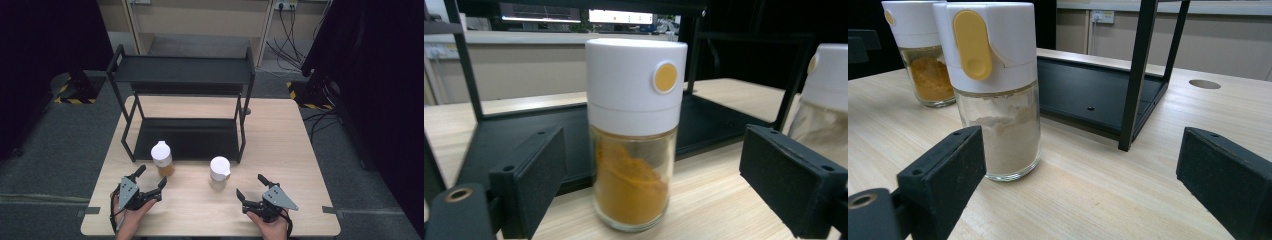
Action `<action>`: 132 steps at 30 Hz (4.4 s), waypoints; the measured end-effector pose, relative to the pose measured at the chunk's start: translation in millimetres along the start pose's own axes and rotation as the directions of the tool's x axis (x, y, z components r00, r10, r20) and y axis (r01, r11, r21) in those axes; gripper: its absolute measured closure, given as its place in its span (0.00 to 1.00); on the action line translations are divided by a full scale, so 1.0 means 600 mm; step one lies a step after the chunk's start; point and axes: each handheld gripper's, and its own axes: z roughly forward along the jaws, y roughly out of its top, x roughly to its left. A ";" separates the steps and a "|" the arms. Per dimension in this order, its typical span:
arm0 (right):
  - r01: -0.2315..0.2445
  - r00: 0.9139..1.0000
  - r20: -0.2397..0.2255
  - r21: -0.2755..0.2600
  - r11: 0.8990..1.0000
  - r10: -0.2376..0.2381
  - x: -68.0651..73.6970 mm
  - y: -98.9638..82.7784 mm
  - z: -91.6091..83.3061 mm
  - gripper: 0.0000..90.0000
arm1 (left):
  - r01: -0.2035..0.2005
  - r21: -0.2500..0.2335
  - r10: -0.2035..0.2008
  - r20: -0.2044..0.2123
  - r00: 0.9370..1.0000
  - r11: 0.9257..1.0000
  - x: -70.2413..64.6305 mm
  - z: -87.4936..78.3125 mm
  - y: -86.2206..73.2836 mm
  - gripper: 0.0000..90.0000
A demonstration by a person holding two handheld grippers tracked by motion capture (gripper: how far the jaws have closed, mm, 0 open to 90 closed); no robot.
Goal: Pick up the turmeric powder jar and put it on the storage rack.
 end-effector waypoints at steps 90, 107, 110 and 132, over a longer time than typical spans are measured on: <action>-0.008 1.000 0.010 0.012 1.000 0.008 0.002 0.004 0.003 0.08 | -0.070 -0.106 0.057 -0.120 0.991 0.992 -0.050 0.079 0.151 0.34; -0.013 1.000 0.012 0.012 1.000 0.012 0.002 0.004 0.003 0.08 | -0.089 -0.127 0.070 -0.144 0.987 0.988 -0.049 0.085 0.189 0.34; -0.014 1.000 0.013 0.011 1.000 0.013 0.002 0.004 0.003 0.08 | -0.092 -0.131 0.073 -0.144 0.987 0.987 -0.049 0.085 0.195 0.34; -0.018 1.000 0.013 0.008 1.000 0.018 0.002 0.003 0.002 0.08 | -0.109 -0.173 0.082 -0.160 0.984 0.979 -0.050 0.101 0.246 0.34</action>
